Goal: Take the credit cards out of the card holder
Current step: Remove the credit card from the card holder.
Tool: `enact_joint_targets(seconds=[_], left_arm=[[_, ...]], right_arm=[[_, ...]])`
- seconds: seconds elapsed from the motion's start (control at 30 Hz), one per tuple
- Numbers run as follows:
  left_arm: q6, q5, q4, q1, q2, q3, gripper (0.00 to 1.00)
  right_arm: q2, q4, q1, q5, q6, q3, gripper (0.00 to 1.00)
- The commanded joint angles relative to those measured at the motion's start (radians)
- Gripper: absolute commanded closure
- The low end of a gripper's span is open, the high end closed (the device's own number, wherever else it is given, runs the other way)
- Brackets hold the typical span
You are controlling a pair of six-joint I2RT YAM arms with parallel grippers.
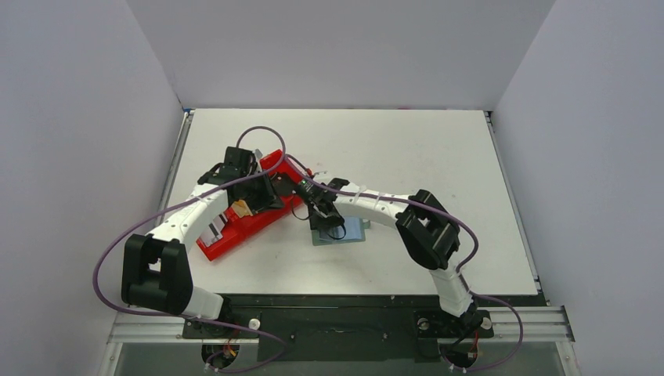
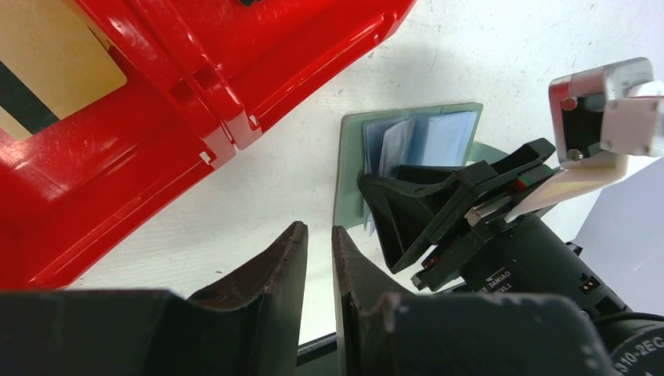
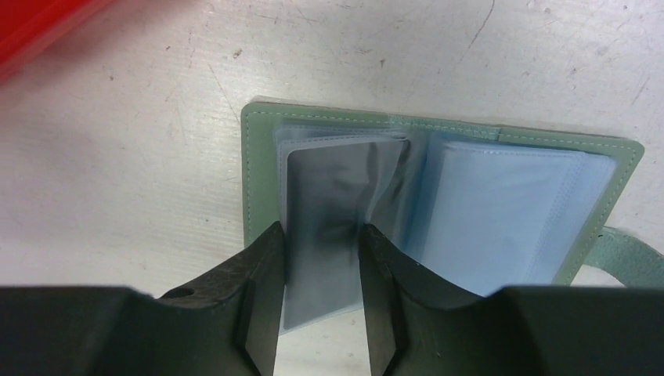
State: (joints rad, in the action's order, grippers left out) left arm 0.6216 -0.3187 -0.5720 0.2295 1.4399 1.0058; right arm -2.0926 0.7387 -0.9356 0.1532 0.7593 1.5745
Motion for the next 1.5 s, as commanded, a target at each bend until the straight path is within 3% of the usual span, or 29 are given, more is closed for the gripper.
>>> enact_joint_targets(seconds=[0.0,0.57,1.0,1.47], left_arm=[[-0.008,-0.016,0.031,0.023,0.001,0.002,0.84],[0.062,0.007,0.088,0.210,0.118,0.013,0.84],[0.114,-0.001,0.140,0.272,0.236,0.071,0.85],[0.134,0.021,0.136,0.311,0.263,0.095,0.85]], right_arm=[[0.048,-0.081,0.018,-0.066,0.000,-0.067,0.70],[0.208,-0.363,0.127,-0.327,0.075,-0.295,0.68],[0.284,-0.493,0.175,-0.407,0.116,-0.419,0.66],[0.350,-0.577,0.216,-0.443,0.155,-0.521,0.60]])
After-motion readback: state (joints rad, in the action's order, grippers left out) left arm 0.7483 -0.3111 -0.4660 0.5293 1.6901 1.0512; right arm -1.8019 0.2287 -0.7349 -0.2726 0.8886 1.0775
